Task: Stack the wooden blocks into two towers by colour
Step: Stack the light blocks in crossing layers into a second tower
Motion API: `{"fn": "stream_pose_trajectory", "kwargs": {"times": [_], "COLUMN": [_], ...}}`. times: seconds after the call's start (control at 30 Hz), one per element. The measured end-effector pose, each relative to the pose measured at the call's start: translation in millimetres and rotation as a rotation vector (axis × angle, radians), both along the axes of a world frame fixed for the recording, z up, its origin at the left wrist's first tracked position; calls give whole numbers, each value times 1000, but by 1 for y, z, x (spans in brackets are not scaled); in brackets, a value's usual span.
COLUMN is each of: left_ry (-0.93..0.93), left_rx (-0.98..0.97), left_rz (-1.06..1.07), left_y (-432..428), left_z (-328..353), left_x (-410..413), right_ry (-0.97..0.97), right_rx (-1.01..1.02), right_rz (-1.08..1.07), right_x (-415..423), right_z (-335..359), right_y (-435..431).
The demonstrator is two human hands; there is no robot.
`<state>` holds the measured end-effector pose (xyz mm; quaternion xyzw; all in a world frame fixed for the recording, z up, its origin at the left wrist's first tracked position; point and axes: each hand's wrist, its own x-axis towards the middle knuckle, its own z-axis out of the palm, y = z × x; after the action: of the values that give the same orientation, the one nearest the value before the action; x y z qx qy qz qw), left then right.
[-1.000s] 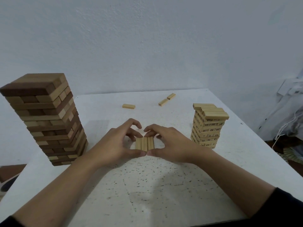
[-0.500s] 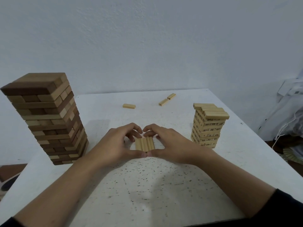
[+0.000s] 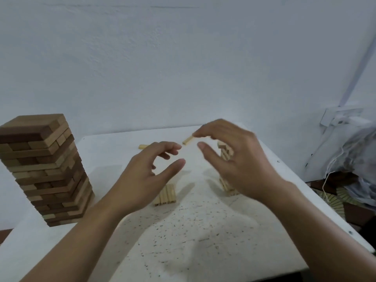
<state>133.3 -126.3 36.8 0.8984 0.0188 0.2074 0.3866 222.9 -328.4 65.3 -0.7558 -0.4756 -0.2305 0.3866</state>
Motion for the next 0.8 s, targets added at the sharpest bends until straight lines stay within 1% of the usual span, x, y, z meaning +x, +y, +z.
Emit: {"fn": "stream_pose_trajectory", "kwargs": {"times": [0.07, 0.1, 0.17, 0.27, 0.37, 0.43, 0.57, 0.8], "left_ry": [-11, -3, 33, 98, 116, 111, 99, 58], "left_rx": [-26, -50, -78, -65, -71, -87, -106, -149], "left_rz": [10, 15, 11, 0, -9, -28, -13, 13], "left_y": [-21, -30, -49, -75, -96, -107, -115, -113], "left_z": [4, 5, 3, -7, -16, -18, -21, -29], "left_x": [9, 13, 21, 30, 39, 44, 49, 52], "right_ry": [-11, 20, 142, 357, 529, 608, 676, 692], "right_rx": [38, 53, 68, 42, -13, -50, -62, -32], "right_rz": [-75, -115, -188, -256, -194, -139, -106, -63], "right_x": [12, 17, 27, 37, 41, 43, 43, 48], "right_z": [6, 6, 2, -17, -37, -44, -50, -58], "right_y": [-18, -27, -44, -61, -71, -75, -76, -76]}}
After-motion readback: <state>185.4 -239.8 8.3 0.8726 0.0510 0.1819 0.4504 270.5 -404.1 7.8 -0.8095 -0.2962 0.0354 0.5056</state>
